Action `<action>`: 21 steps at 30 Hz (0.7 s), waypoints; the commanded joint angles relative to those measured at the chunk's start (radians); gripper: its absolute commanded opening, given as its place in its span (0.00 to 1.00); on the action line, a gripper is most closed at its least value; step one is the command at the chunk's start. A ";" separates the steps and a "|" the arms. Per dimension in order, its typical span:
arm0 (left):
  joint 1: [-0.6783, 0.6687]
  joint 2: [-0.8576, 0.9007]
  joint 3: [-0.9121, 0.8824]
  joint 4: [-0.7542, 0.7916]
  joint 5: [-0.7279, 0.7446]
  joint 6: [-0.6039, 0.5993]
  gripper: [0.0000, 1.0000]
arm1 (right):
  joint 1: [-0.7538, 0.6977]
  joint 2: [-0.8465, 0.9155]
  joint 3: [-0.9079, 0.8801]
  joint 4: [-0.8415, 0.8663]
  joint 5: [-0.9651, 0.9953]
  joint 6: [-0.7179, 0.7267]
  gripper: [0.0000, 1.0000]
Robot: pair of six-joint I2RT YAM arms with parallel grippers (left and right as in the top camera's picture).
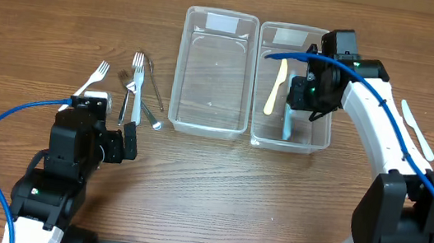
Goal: Pack container
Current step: 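Place the light-blue knife into the right container and release, then move the right gripper back and grasp a white plastic knife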
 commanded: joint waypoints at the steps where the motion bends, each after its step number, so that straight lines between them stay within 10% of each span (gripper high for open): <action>1: 0.004 0.002 0.026 0.001 -0.003 0.019 1.00 | -0.015 -0.050 0.066 0.011 0.056 -0.028 0.64; 3: 0.004 0.002 0.026 0.002 -0.003 0.019 1.00 | -0.029 -0.067 0.109 0.014 0.118 -0.028 0.86; 11: 0.004 0.002 0.026 0.002 -0.003 0.019 1.00 | -0.158 -0.093 0.180 0.089 0.418 -0.029 0.94; 21: 0.004 0.002 0.026 0.002 -0.003 0.019 1.00 | -0.500 -0.001 0.180 0.072 0.146 -0.110 1.00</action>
